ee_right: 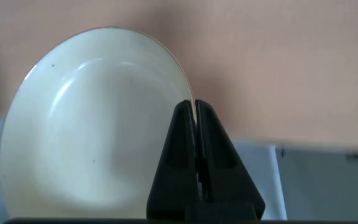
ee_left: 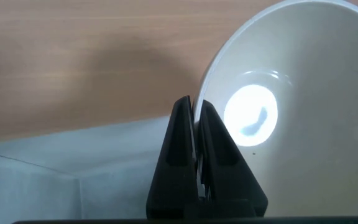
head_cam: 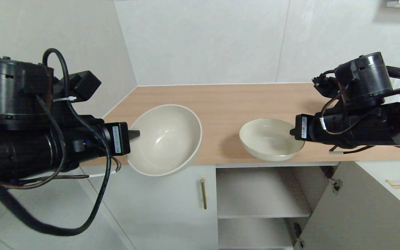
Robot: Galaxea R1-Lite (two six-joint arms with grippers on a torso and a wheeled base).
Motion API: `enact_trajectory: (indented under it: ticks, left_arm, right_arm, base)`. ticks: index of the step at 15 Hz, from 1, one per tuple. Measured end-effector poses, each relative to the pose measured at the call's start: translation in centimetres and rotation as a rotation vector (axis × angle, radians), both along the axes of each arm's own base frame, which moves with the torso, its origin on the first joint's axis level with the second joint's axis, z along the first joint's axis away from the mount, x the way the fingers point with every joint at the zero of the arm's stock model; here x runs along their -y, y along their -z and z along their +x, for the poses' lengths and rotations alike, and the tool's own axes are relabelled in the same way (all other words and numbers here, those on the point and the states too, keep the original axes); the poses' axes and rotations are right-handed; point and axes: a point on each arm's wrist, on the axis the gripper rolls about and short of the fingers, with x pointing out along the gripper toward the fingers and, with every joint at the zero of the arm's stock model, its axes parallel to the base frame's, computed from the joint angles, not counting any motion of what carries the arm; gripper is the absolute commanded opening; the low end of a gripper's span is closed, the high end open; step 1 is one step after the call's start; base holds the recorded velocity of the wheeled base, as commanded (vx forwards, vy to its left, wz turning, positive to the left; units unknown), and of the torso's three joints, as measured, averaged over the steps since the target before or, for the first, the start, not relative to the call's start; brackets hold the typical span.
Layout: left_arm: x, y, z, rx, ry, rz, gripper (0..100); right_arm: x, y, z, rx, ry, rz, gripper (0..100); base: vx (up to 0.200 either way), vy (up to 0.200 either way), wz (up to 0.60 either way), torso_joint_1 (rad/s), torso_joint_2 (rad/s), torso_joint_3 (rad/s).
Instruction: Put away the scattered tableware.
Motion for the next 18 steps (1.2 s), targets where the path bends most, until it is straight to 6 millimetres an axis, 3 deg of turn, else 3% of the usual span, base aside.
enact_trajectory:
  ticks: [7, 14, 18]
  left_arm:
    - [-0.6, 1.5, -2.1, -0.038, 0.012, 0.022, 0]
    - [-0.5, 1.8, -2.6, -0.042, 0.025, 0.028, 0]
    - [-0.5, 1.9, -2.6, -0.041, 0.034, 0.042, 0]
  right_arm:
    - [2.0, 1.3, -4.7, -0.052, -0.01, -0.006, 0]
    - [2.2, 1.2, -5.7, -0.047, -0.027, -0.003, 0]
    - [2.3, 1.4, -5.8, -0.049, -0.027, -0.005, 0]
  base:
    - [0.0, 0.0, 0.0, 0.0, 0.0, 0.0]
    - [-0.171, 0.0, 0.0, 0.001, 0.0, 0.002]
    - [0.0, 0.0, 0.0, 0.0, 0.0, 0.0]
